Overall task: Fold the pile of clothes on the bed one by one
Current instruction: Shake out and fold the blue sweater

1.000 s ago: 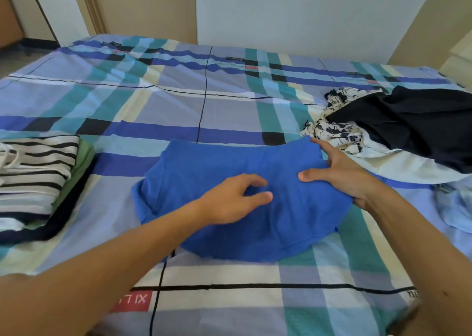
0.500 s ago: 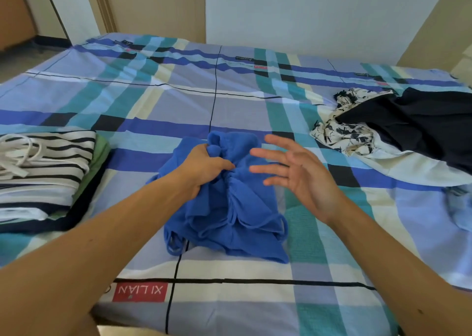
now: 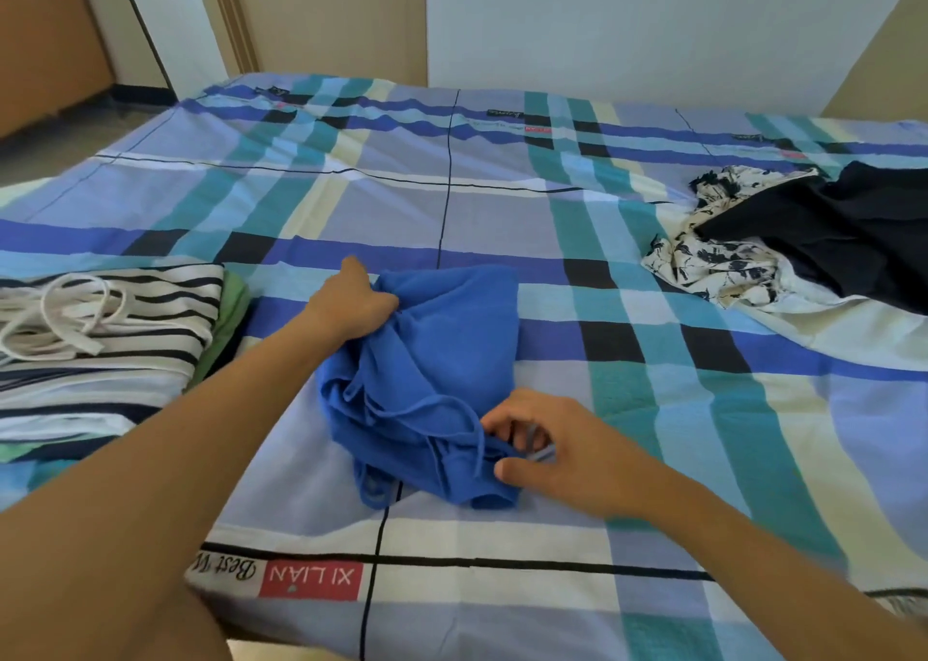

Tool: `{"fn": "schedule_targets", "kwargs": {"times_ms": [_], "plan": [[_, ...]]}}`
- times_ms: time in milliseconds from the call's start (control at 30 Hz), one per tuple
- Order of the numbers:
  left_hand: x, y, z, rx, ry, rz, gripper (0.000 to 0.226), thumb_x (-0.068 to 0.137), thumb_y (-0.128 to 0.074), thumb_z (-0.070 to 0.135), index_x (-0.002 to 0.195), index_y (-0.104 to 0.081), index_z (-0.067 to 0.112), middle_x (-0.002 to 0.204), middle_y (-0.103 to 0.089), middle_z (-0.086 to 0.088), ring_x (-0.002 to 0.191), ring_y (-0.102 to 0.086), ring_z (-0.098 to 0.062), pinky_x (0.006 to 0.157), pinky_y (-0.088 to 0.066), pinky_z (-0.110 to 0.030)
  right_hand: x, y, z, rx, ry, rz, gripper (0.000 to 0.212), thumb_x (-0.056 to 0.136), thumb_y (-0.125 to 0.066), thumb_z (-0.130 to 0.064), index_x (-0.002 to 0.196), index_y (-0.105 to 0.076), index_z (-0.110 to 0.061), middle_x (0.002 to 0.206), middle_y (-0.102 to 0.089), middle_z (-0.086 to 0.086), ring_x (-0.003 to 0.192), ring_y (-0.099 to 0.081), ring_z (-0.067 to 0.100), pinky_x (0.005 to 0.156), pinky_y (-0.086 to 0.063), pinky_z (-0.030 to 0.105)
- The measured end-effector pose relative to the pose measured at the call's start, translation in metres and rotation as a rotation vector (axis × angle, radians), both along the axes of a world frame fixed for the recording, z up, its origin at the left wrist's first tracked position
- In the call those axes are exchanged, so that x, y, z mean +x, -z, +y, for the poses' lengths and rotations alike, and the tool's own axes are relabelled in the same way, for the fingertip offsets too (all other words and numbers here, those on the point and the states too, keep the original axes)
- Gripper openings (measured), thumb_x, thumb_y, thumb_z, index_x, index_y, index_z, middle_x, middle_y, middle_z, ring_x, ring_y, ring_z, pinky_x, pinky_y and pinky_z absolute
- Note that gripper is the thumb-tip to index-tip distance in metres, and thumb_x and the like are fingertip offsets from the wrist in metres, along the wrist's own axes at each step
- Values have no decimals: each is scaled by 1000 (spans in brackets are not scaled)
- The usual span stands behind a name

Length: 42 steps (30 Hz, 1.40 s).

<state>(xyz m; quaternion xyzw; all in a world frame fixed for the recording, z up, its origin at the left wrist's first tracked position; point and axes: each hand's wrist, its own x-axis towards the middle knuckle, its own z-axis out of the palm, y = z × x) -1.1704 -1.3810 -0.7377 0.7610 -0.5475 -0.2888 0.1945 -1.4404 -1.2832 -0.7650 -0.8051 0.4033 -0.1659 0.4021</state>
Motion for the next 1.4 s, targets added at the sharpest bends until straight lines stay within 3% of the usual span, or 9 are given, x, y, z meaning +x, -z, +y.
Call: {"fn": "schedule_targets", "kwargs": {"times_ms": [167, 333, 467, 600, 700, 867, 1067, 1267, 1400], "plan": [[-15, -14, 13, -351, 354, -351, 59, 81, -61, 48, 132, -52, 21, 120, -44, -8, 117, -43, -34, 93, -45, -46, 7, 6, 1, -166, 35, 13, 20, 79, -78, -30, 94, -64, -27, 84, -55, -7, 77, -53, 15, 70, -48, 32], [-13, -21, 24, 47, 666, -435, 75, 83, -69, 55, 147, -40, 30, 139, -37, -2, 132, -37, -26, 110, -37, -44, 12, 18, 6, -300, 21, 88, 21, 79, -72, -33, 79, -51, -33, 85, -45, -11, 79, -49, 8, 70, -46, 31], [-1, -28, 31, 139, 744, -410, 112, 65, -73, 66, 156, -16, 35, 161, -13, 7, 148, -18, -22, 117, -29, -48, 13, 17, 7, -353, -5, 138, 15, 86, -65, -26, 76, -53, -25, 85, -44, -11, 78, -47, 9, 70, -44, 32], [6, -28, 41, 79, 762, -409, 105, 79, -79, 40, 157, -10, 34, 164, 3, 7, 152, -7, -22, 118, -28, -48, 3, -9, 2, -312, 104, 59, 14, 89, -60, -26, 77, -54, -24, 72, -53, -7, 69, -50, 13, 64, -45, 33], [7, -27, 45, -41, 717, -325, 80, 87, -70, 23, 153, -26, 32, 161, -10, 3, 145, -27, -22, 111, -36, -35, -8, -27, 5, -250, 59, 22, 31, 87, -71, -16, 70, -49, -31, 65, -53, -10, 65, -51, 10, 62, -42, 22], [-4, -24, 54, -230, 505, -379, 49, 90, -61, 24, 136, -46, 21, 124, -42, -5, 85, -50, -24, 81, -44, -34, 6, -12, 22, -172, -153, 176, 16, 84, -74, -26, 76, -60, -24, 72, -61, -7, 70, -57, 14, 62, -47, 23], [-1, -18, 55, -89, 484, -381, 54, 86, -64, 27, 136, -43, 21, 103, -53, -3, 94, -54, -27, 76, -45, -37, 2, -17, 5, -116, 137, -66, 23, 85, -73, -13, 71, -57, -22, 65, -58, -7, 60, -50, 8, 59, -44, 25], [-9, -23, 50, -473, 517, -354, 46, 75, -42, 44, 113, -57, 22, 120, -49, 0, 106, -45, -26, 88, -42, -41, 9, -4, -35, -295, 349, -96, 24, 95, -64, -22, 118, -58, -28, 120, -56, -6, 108, -55, 3, 87, -40, 12], [-18, -5, 46, -376, 609, -401, 31, 90, -56, 46, 105, -55, 19, 108, -49, 3, 98, -45, -18, 88, -44, -42, 53, -10, -75, -311, 271, 6, 47, 104, -46, -34, 147, -43, -17, 154, -37, 4, 144, -32, 18, 118, -27, 34]]}}
